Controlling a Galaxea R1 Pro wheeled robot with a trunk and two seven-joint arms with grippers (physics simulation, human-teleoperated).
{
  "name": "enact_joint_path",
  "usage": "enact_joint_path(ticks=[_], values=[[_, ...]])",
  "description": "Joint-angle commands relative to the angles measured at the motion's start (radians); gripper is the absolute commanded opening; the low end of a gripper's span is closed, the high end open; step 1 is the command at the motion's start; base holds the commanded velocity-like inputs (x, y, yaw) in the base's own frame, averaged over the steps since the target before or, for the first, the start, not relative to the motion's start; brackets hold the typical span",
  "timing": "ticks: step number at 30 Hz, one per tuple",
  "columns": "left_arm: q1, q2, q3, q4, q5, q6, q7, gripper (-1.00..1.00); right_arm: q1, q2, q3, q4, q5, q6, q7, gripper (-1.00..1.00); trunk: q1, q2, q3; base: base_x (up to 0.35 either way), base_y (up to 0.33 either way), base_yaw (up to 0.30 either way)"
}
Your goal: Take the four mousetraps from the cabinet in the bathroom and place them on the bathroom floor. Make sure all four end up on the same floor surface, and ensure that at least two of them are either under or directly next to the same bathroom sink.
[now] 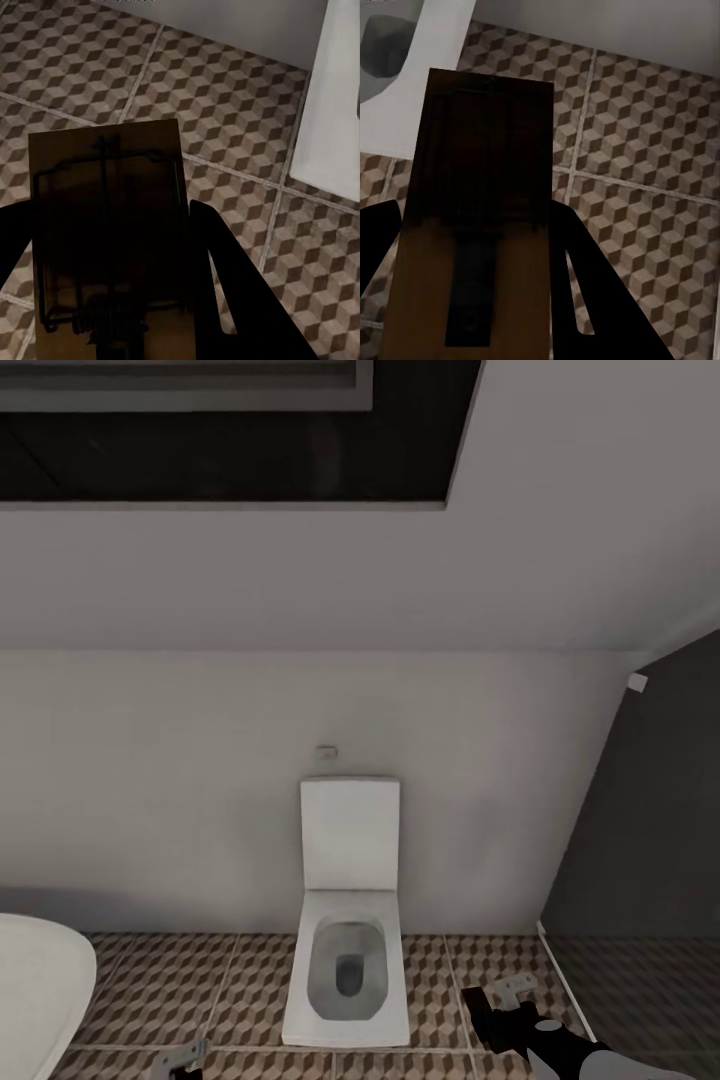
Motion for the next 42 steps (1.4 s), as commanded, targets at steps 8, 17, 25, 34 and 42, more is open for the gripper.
enact_joint_path(ticks=[8,17,25,34,42], values=[[-0.002,0.002,-0.008,0.004,0.005,-0.004,0.0,-1.0,-0.002,0.0,0.005,0.004,0.004,-0.007,0.001,-1.0,0.001,-0.002,-0.002,0.265,0.0,-0.001],[-0.002,0.0,-0.008,0.004,0.005,-0.006,0.0,-1.0,-0.002,0.0,0.005,0.004,0.004,-0.007,0.001,-1.0,0.001,-0.002,-0.002,0.253,0.0,0.0],[-0.002,0.001,-0.008,0.004,0.005,-0.006,0.0,-1.0,-0.002,0.0,0.006,0.005,0.004,-0.007,0.001,-1.0,0.001,-0.002,-0.002,0.02,0.0,0.0],[-0.002,0.002,-0.008,0.004,0.004,-0.006,0.0,-1.0,-0.002,0.0,0.006,0.004,0.004,-0.007,0.001,-1.0,0.001,-0.002,-0.002,0.001,0.05,0.0],[-0.002,0.003,-0.008,0.004,0.003,-0.006,0.0,-1.0,-0.002,0.0,0.006,0.005,0.004,-0.007,0.001,-1.0,0.001,-0.002,-0.002,0.0,0.046,0.0]])
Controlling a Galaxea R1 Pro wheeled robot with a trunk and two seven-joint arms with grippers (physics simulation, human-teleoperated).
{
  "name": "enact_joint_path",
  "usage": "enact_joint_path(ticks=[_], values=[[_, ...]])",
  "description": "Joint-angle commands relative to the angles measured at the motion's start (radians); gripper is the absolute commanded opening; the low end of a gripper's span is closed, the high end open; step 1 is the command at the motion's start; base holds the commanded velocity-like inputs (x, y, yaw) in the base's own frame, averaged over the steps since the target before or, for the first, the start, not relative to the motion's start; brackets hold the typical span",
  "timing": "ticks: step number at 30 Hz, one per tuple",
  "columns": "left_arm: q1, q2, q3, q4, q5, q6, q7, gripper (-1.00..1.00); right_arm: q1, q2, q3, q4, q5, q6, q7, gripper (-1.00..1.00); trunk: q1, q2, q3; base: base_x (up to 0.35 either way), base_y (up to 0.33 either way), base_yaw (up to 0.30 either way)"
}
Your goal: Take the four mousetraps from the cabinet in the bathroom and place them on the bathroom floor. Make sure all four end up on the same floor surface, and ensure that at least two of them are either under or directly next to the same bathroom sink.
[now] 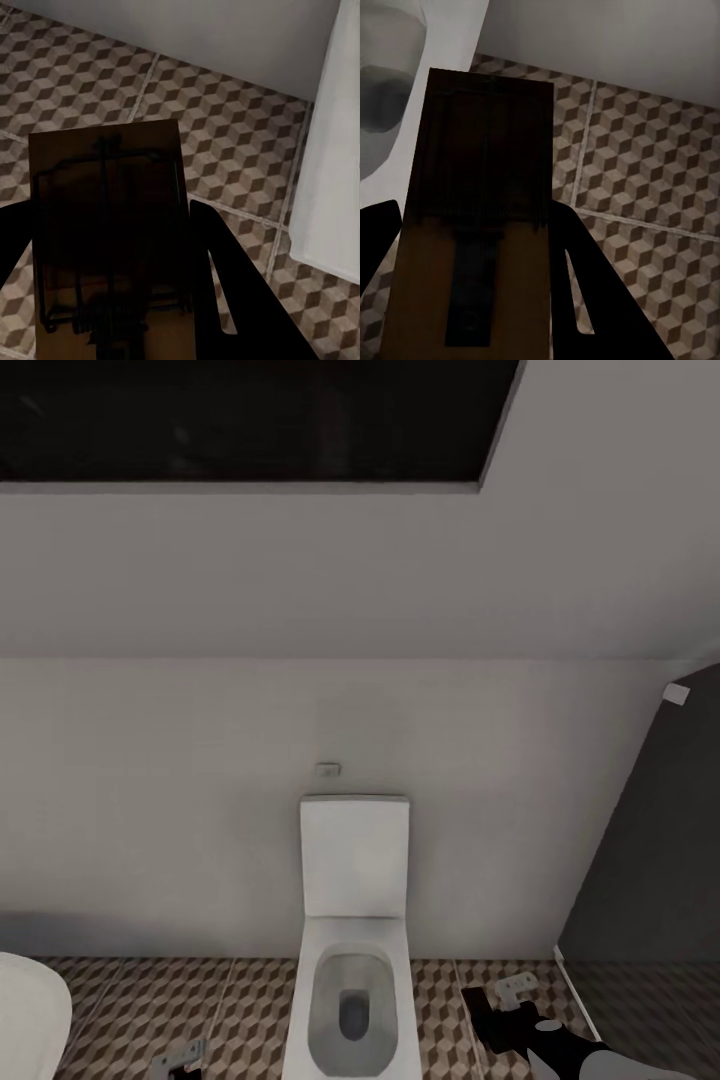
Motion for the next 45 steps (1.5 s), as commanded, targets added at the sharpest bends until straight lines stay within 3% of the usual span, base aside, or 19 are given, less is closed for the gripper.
enact_joint_path(ticks=[1,43,45], values=[[-0.002,0.0,-0.008,0.004,0.005,-0.006,0.0,-1.0,-0.002,0.0,0.005,0.004,0.004,-0.007,0.001,-1.0,0.001,-0.002,-0.002,0.0,0.006,0.0],[-0.002,-0.03,-0.015,-0.007,0.009,0.005,-0.011,-1.0,-0.002,0.0,0.009,-0.002,0.012,-0.009,-0.015,-1.0,0.001,-0.002,-0.002,0.0,0.0,0.0],[-0.002,-0.029,-0.016,-0.007,0.009,0.005,-0.01,-1.0,-0.002,0.0,0.01,-0.002,0.012,-0.009,-0.016,-1.0,0.008,-0.016,-0.008,0.0,0.0,0.0]])
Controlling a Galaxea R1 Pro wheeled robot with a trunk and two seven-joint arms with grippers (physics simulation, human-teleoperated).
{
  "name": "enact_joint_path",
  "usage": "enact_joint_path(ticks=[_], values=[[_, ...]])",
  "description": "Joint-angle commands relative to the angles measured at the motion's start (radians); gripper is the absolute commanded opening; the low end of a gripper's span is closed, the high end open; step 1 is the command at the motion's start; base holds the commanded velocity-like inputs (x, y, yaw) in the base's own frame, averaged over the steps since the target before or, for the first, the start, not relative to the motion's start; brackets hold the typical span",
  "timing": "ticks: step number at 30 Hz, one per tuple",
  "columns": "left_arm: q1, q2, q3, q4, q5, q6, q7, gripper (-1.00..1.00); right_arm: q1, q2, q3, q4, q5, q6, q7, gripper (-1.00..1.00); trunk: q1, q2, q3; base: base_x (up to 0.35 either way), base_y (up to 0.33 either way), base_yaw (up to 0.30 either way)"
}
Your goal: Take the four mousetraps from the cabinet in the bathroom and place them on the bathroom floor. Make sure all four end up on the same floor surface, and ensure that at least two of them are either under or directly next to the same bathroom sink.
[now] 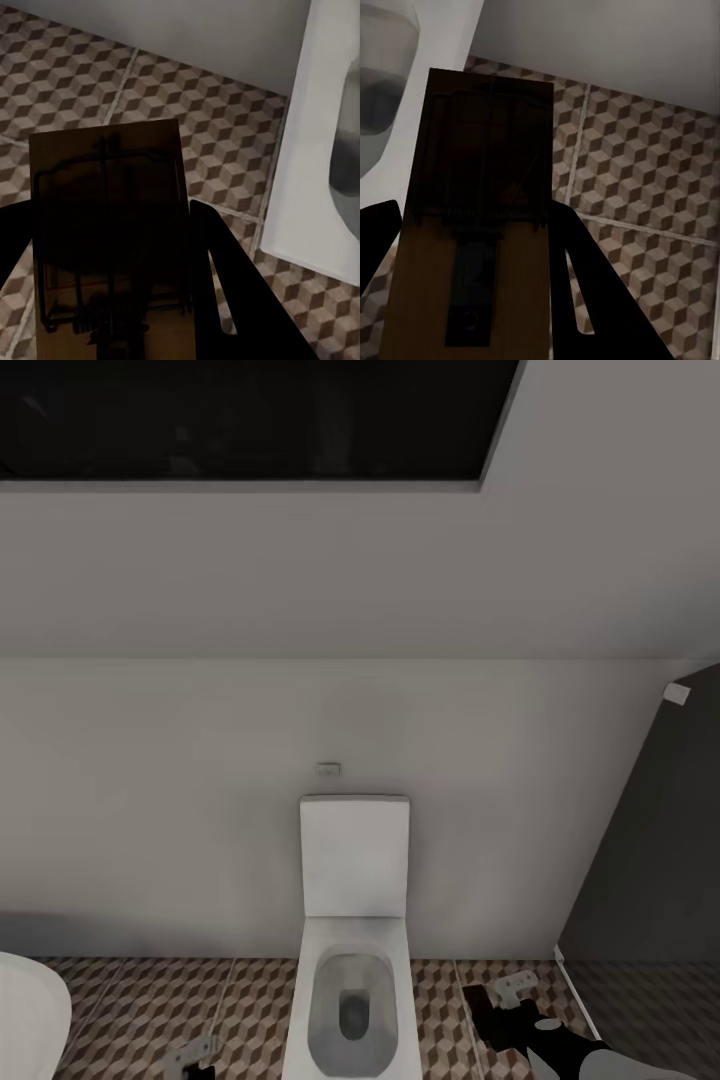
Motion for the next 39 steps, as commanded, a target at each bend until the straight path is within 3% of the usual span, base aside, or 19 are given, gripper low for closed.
enact_joint_path(ticks=[1,10,14,19,23,25,26,27,29,33,39], values=[[-0.002,0.0,-0.008,0.004,0.006,-0.006,-0.001,-1.0,-0.002,0.0,0.006,0.003,0.003,-0.006,0.001,-1.0,0.005,-0.01,-0.006,0.0,0.0,0.0],[-0.002,0.01,-0.007,-0.028,0.003,-0.007,0.036,-1.0,-0.002,0.0,0.006,0.003,0.003,-0.006,-0.001,-1.0,0.039,-0.073,-0.034,0.0,0.0,0.0],[-0.002,0.012,-0.008,-0.063,0.001,-0.001,0.109,-1.0,-0.002,0.0,0.007,0.003,0.004,-0.006,-0.001,-1.0,0.054,-0.101,-0.046,0.0,0.0,0.0],[-0.008,0.022,-0.008,-0.135,-0.001,0.016,0.149,-1.0,-0.002,-0.002,0.007,0.003,0.003,-0.006,-0.002,-1.0,0.074,-0.136,-0.062,0.0,0.0,0.0],[-0.011,0.028,-0.008,-0.292,-0.002,0.19,0.183,-1.0,-0.002,-0.007,0.004,0.001,-0.002,-0.007,-0.002,-1.0,0.089,-0.164,-0.075,0.0,0.0,0.0],[-0.011,0.028,-0.009,-0.397,-0.002,0.307,0.235,-1.0,-0.002,-0.008,0.001,0.001,-0.006,-0.007,-0.002,-1.0,0.097,-0.178,-0.081,0.0,0.0,0.0],[-0.011,0.027,-0.009,-0.42,-0.004,0.326,0.252,-1.0,-0.002,-0.008,0.001,0.001,-0.009,-0.008,-0.002,-1.0,0.1,-0.185,-0.084,0.0,0.0,0.0],[-0.011,0.025,-0.01,-0.458,-0.015,0.354,0.288,-1.0,-0.002,-0.012,-0.002,0.001,-0.016,-0.011,-0.002,-1.0,0.104,-0.192,-0.087,0.0,0.0,0.0],[-0.011,0.019,-0.013,-0.501,-0.077,0.384,0.363,-1.0,-0.002,-0.027,-0.018,0.002,-0.052,-0.016,-0.001,-1.0,0.112,-0.206,-0.093,0.0,0.0,0.0],[-0.011,0.014,-0.011,-0.522,-0.209,0.397,0.416,-1.0,-0.002,-0.036,-0.041,0.003,-0.142,-0.019,-0.001,-1.0,0.127,-0.234,-0.106,0.0,0.0,0.0],[-0.011,0.009,-0.008,-0.526,-0.247,0.4,0.41,-1.0,-0.002,-0.035,-0.045,0.003,-0.17,-0.023,-0.001,-1.0,0.15,-0.276,-0.125,0.0,0.0,0.0]])
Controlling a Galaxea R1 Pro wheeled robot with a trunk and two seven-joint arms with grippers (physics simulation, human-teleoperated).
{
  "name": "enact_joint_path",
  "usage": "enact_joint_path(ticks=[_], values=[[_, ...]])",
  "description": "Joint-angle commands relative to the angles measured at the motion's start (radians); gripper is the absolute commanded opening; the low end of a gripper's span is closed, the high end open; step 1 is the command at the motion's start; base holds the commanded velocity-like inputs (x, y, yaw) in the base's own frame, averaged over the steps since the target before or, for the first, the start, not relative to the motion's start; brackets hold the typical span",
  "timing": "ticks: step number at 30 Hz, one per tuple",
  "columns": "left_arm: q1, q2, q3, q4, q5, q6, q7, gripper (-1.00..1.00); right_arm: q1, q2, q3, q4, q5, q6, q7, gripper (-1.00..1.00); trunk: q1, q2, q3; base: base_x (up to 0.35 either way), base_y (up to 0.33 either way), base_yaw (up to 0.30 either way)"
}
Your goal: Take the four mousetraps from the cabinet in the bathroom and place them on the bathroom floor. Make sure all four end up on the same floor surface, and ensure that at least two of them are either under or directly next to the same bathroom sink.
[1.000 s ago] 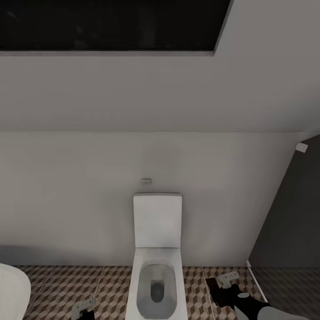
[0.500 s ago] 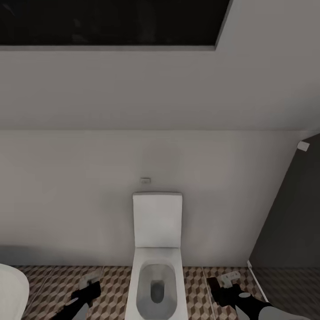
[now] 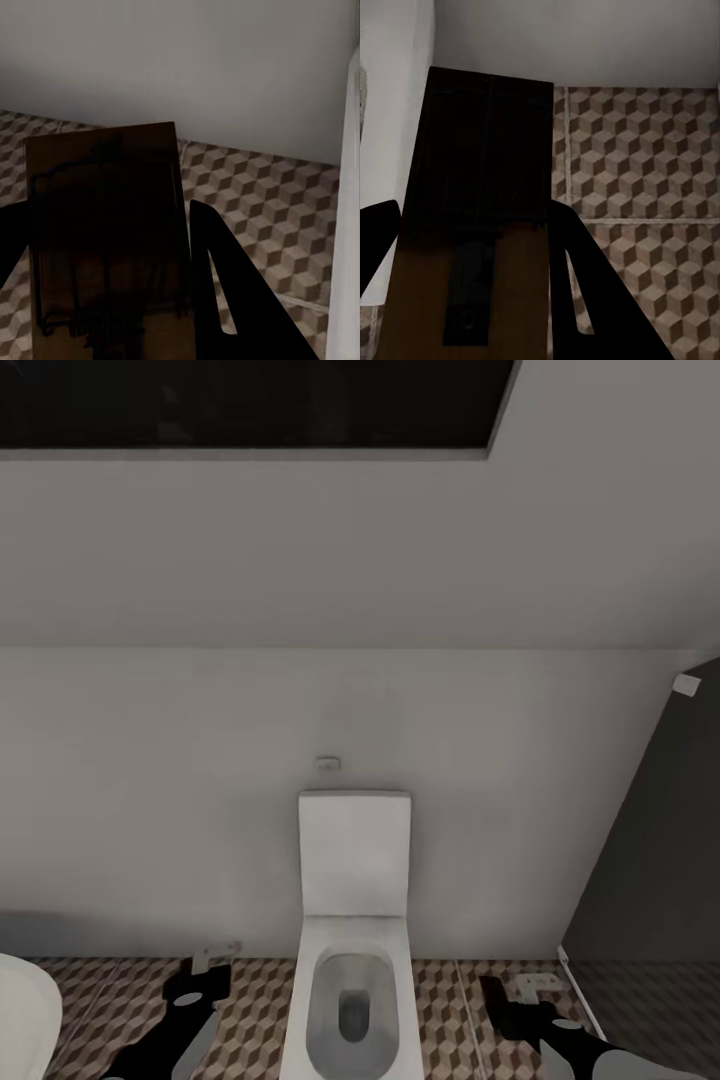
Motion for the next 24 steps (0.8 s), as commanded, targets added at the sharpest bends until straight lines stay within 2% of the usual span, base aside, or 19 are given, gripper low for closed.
enact_joint_path(ticks=[1,8,15,24], values=[[-0.001,0.0,-0.008,-0.002,0.0,0.007,0.008,-1.0,-0.002,0.001,0.002,0.003,-0.003,-0.006,0.004,-1.0,0.004,-0.009,-0.005,0.0,0.0,0.0],[-0.001,-0.005,-0.007,-0.001,-0.001,0.007,0.001,-1.0,-0.002,0.001,0.003,0.0,-0.004,-0.007,0.004,-1.0,0.031,-0.058,-0.027,0.0,0.0,0.0],[-0.001,-0.049,-0.006,0.001,-0.005,0.013,-0.004,-1.0,-0.002,0.001,0.004,-0.002,-0.004,-0.007,0.004,-1.0,0.058,-0.107,-0.049,0.0,0.0,0.0],[-0.001,-0.04,-0.004,0.041,-0.006,0.011,-0.007,-1.0,-0.002,0.0,0.006,-0.007,-0.004,-0.008,0.004,-1.0,0.092,-0.17,-0.077,0.0,0.0,0.0]])
